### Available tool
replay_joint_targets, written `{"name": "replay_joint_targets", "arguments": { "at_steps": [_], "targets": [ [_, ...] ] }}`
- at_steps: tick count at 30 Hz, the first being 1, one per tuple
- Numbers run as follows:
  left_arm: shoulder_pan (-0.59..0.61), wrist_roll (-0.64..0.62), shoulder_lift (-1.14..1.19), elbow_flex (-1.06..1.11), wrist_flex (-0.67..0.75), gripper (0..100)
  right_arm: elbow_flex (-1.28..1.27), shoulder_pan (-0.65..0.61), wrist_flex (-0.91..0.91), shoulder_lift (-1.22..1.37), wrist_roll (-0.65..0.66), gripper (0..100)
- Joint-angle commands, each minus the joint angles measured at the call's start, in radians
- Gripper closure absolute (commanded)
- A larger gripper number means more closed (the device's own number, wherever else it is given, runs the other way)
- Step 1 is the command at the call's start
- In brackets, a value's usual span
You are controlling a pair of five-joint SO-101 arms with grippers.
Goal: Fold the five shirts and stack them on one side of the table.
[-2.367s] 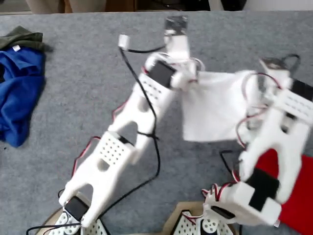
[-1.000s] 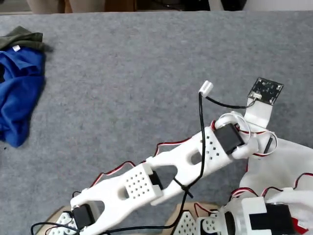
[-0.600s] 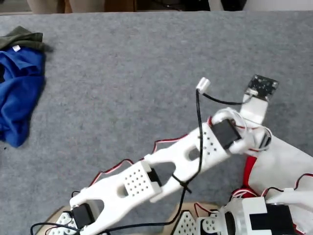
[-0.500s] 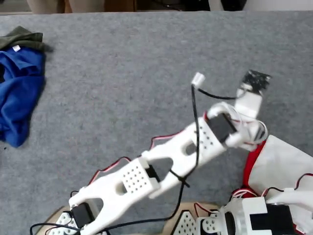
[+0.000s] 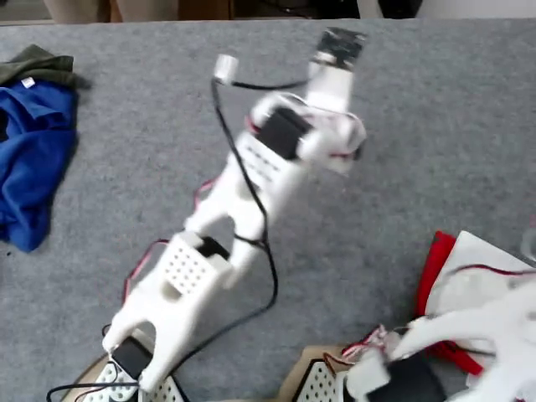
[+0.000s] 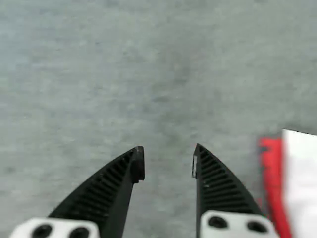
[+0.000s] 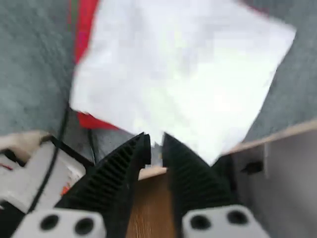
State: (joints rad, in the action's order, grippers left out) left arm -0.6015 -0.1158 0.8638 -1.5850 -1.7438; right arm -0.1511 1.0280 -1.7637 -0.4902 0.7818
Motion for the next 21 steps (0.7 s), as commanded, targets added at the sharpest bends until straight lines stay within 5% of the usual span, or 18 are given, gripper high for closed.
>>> {"name": "replay_joint_targets", "arguments": {
  "at_steps": [1,8,12,21],
  "targets": [
    [0.169,0.035,-0.068,-0.031,-0.017,89,-0.01,-0.294,-0.02,-0.127,-0.195,99.1],
    [0.511,0.068,-0.068,-0.026,-0.018,98,-0.088,-0.889,-0.015,-0.156,-0.443,99.1],
    [0.674,0.071,-0.068,-0.026,-0.02,98,-0.09,-1.148,0.021,-0.157,-0.462,99.1],
    [1.16,0.183,-0.061,-0.026,-0.02,98,-0.058,-1.257,0.15,0.018,-0.463,99.0]
  ]
}}
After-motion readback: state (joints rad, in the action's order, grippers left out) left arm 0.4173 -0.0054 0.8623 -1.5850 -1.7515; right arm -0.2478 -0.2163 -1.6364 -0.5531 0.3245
